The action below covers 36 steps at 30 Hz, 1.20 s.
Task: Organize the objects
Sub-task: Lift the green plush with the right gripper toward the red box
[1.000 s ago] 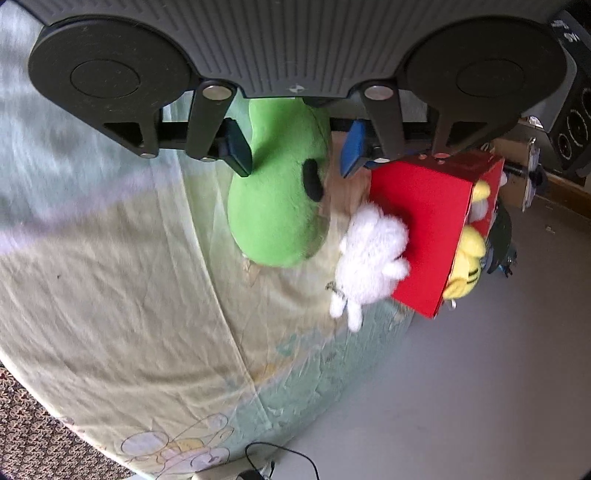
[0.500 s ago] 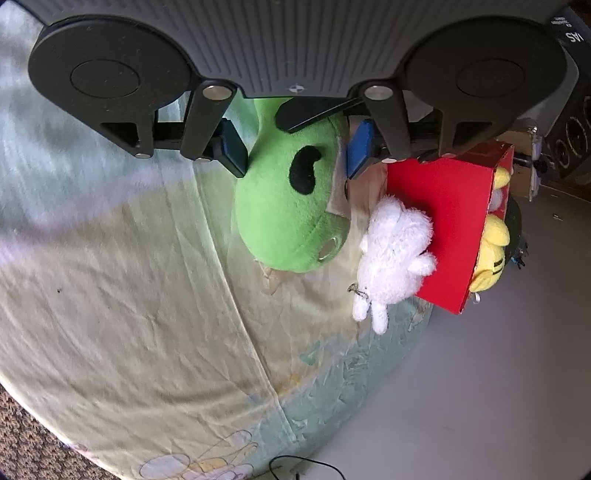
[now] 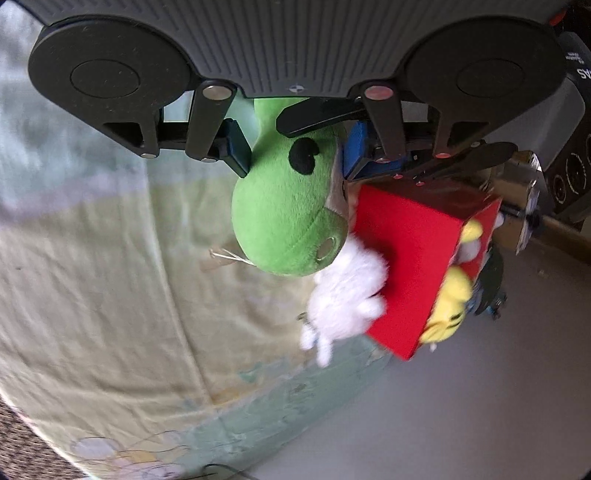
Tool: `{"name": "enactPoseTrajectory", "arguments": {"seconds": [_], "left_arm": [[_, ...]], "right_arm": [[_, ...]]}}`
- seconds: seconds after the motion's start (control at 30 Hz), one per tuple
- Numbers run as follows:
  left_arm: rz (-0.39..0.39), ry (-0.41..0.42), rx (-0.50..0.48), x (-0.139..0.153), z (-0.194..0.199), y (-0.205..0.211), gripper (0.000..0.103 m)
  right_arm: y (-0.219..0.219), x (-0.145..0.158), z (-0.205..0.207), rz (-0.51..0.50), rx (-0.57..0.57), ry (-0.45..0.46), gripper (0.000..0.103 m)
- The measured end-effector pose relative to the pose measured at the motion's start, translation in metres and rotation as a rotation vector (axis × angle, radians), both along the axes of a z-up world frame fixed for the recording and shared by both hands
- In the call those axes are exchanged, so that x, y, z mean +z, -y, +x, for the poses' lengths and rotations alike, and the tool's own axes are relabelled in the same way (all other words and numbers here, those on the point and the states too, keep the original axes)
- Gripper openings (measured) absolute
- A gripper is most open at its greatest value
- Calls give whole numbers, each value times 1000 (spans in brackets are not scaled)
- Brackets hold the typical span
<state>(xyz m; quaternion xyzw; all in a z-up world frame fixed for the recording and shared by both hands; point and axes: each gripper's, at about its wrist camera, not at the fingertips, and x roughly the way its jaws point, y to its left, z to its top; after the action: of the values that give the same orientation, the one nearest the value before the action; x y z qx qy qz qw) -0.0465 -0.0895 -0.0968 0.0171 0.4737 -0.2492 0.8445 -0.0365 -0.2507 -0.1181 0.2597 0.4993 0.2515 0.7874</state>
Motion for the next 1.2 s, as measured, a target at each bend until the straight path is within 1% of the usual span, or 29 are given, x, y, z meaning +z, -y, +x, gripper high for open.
{"name": "enactPoseTrajectory", "arguments": {"seconds": [0.23, 0.6, 0.73, 0.87, 1.03, 1.2], "left_arm": [[-14, -2, 93, 10, -22, -32, 66], [2, -12, 268, 21, -59, -92, 66], [3, -2, 326, 28, -75, -119, 66], [-7, 19, 358, 41, -85, -150, 66], [-15, 67, 383, 64, -102, -191, 66], [3, 136, 382, 91, -110, -228, 66]], "right_arm": [[-30, 7, -2, 20, 119, 2, 56], [-103, 12, -4, 58, 339, -4, 56], [-136, 23, -6, 49, 409, 32, 56], [-168, 38, -5, 68, 463, 65, 56], [-203, 53, -3, 124, 489, 92, 56], [-232, 69, 2, 195, 466, 116, 56]]}}
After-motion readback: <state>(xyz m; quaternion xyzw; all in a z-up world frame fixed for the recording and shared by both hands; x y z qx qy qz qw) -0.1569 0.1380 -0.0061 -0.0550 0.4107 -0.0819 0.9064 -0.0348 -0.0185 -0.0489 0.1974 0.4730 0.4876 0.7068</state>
